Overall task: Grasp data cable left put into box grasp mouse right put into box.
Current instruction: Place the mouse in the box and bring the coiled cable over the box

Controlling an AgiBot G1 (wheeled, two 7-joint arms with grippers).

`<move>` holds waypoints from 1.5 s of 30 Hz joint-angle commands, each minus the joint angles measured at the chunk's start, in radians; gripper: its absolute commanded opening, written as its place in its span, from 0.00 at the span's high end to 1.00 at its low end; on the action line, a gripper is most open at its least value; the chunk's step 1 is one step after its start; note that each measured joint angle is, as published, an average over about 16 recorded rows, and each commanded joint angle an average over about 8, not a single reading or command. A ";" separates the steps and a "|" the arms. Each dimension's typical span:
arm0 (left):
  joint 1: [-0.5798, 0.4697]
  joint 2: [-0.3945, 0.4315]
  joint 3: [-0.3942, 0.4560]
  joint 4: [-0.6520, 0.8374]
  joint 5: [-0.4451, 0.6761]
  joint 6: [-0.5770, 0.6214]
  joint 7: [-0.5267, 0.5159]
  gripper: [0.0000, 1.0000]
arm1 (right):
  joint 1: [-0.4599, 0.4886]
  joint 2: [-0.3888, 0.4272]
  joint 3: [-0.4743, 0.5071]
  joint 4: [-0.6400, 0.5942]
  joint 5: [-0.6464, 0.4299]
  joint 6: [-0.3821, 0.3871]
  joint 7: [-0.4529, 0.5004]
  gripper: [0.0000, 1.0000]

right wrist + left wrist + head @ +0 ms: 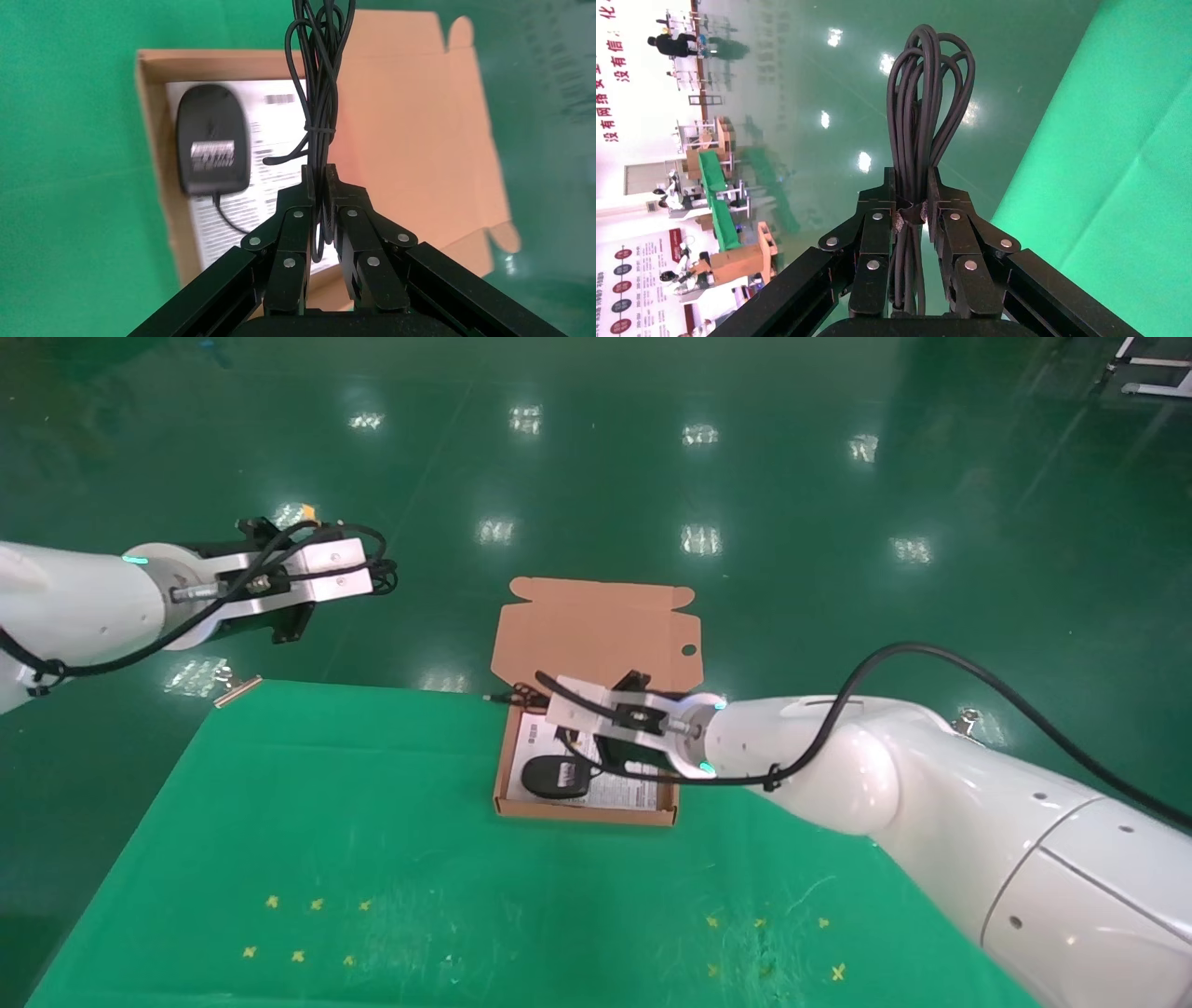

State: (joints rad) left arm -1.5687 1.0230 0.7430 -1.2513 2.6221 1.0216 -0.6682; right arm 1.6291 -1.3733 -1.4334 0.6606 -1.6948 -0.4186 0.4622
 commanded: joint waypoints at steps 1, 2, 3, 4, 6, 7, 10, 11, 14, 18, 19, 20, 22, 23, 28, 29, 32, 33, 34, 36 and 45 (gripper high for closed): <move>0.000 0.000 0.000 0.000 0.000 0.000 0.000 1.00 | -0.005 0.000 -0.012 0.001 0.014 -0.001 0.003 0.92; 0.000 0.000 0.000 0.000 0.000 0.000 0.000 1.00 | -0.006 0.000 -0.015 0.000 0.017 0.000 0.004 0.79; 0.000 0.000 0.000 0.000 0.000 0.000 0.000 1.00 | -0.007 0.000 -0.019 -0.001 0.020 -0.001 0.004 0.67; 0.000 0.000 0.000 0.000 0.000 0.000 0.000 1.00 | -0.008 0.001 -0.024 -0.002 0.022 -0.002 0.003 0.54; 0.001 0.001 0.000 0.000 -0.001 0.000 0.000 1.00 | -0.008 0.006 -0.032 0.001 0.026 -0.004 0.001 0.29; 0.001 0.001 0.000 0.000 -0.002 0.000 0.000 1.00 | -0.009 0.009 -0.035 0.005 0.028 -0.006 0.001 0.17; 0.008 0.007 0.002 0.000 -0.012 -0.003 0.003 1.00 | -0.010 0.020 -0.043 0.018 0.032 -0.008 0.001 0.00; 0.011 0.011 0.004 0.000 -0.017 -0.005 0.005 1.00 | -0.010 0.025 -0.045 0.023 0.032 -0.008 0.002 0.00; 0.025 0.026 0.009 0.008 -0.030 -0.019 0.009 1.00 | -0.009 0.032 -0.047 0.035 0.029 -0.008 0.008 0.00; 0.052 0.058 0.019 0.031 -0.029 -0.060 0.010 1.00 | -0.002 0.043 -0.051 0.045 0.021 -0.011 0.019 0.00; 0.059 0.067 0.021 0.039 -0.025 -0.073 0.009 1.00 | 0.000 0.047 -0.052 0.048 0.019 -0.013 0.022 0.00; 0.067 0.077 0.024 0.048 -0.021 -0.086 0.008 1.00 | 0.003 0.051 -0.053 0.051 0.017 -0.015 0.025 0.00; 0.080 0.096 0.029 0.066 -0.014 -0.113 0.007 1.00 | 0.010 0.062 -0.054 0.058 0.013 -0.018 0.031 0.00; 0.086 0.105 0.031 0.075 -0.012 -0.125 0.008 1.00 | 0.014 0.068 -0.054 0.063 0.010 -0.019 0.034 0.00; 0.113 0.146 0.044 0.121 -0.024 -0.189 0.024 1.00 | 0.035 0.116 -0.057 0.091 -0.009 -0.024 0.053 0.00; 0.119 0.154 0.047 0.129 -0.029 -0.203 0.030 1.00 | 0.040 0.128 -0.058 0.099 -0.014 -0.024 0.058 0.00; 0.136 0.180 0.057 0.159 -0.047 -0.250 0.052 1.00 | 0.055 0.174 -0.060 0.128 -0.033 -0.027 0.078 0.00; 0.142 0.190 0.061 0.172 -0.052 -0.267 0.060 1.00 | 0.059 0.190 -0.061 0.140 -0.041 -0.028 0.086 0.00; 0.147 0.201 0.064 0.186 -0.058 -0.284 0.068 1.00 | 0.064 0.207 -0.063 0.152 -0.049 -0.029 0.095 0.00; 0.155 0.223 0.073 0.217 -0.068 -0.318 0.086 1.00 | 0.073 0.241 -0.066 0.181 -0.067 -0.033 0.115 0.00; 0.178 0.323 0.132 0.379 -0.189 -0.472 0.186 1.00 | 0.111 0.416 -0.080 0.391 -0.191 -0.086 0.264 0.00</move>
State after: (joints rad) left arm -1.3948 1.3341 0.8854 -0.8873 2.4249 0.5570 -0.4894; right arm 1.7398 -0.9640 -1.5116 1.0480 -1.8948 -0.5081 0.7293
